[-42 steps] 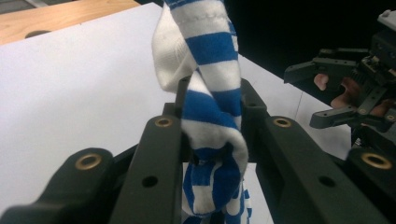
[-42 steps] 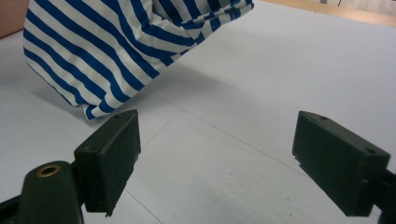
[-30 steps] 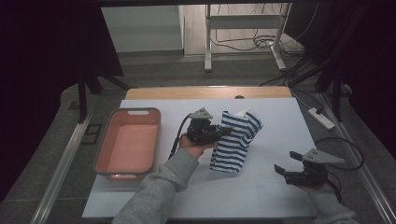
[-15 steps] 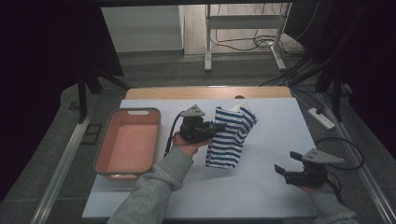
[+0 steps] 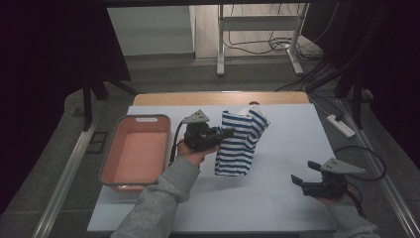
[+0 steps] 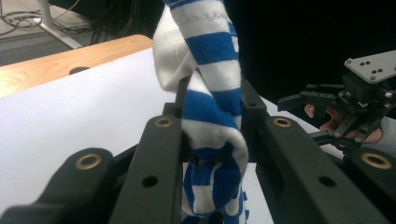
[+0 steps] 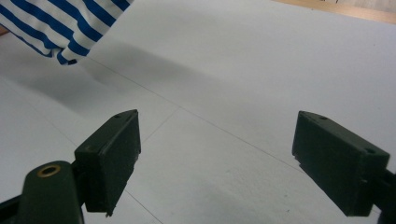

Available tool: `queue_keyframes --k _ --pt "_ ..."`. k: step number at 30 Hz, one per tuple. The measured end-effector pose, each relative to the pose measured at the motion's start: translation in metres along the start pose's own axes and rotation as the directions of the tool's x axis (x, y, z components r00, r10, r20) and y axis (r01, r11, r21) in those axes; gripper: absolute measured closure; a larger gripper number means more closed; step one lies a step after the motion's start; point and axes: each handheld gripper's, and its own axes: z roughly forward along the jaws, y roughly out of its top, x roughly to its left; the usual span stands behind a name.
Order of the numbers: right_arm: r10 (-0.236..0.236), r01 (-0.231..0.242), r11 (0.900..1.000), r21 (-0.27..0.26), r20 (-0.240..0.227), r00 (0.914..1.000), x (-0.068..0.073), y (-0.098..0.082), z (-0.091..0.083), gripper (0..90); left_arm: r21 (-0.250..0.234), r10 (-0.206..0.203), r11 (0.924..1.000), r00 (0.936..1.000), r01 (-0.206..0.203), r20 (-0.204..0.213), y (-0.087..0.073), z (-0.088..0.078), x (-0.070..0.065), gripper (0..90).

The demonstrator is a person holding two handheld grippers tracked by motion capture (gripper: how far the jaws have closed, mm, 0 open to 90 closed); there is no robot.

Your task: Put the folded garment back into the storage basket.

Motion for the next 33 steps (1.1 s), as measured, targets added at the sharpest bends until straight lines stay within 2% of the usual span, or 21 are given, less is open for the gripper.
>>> queue_keyframes --k 15,33 --pt "0.0 0.0 1.0 0.004 0.001 1.0 0.0 0.0 0.0 16.2 -0.021 0.003 0.9998 0.9999 -0.003 -0.01 0.001 -0.014 0.003 75.4" --pt "-0.002 0.002 1.0 0.003 0.005 1.0 0.0 0.0 0.0 16.2 -0.074 -0.008 0.9973 0.9996 0.006 -0.028 0.006 -0.041 0.009 75.4"
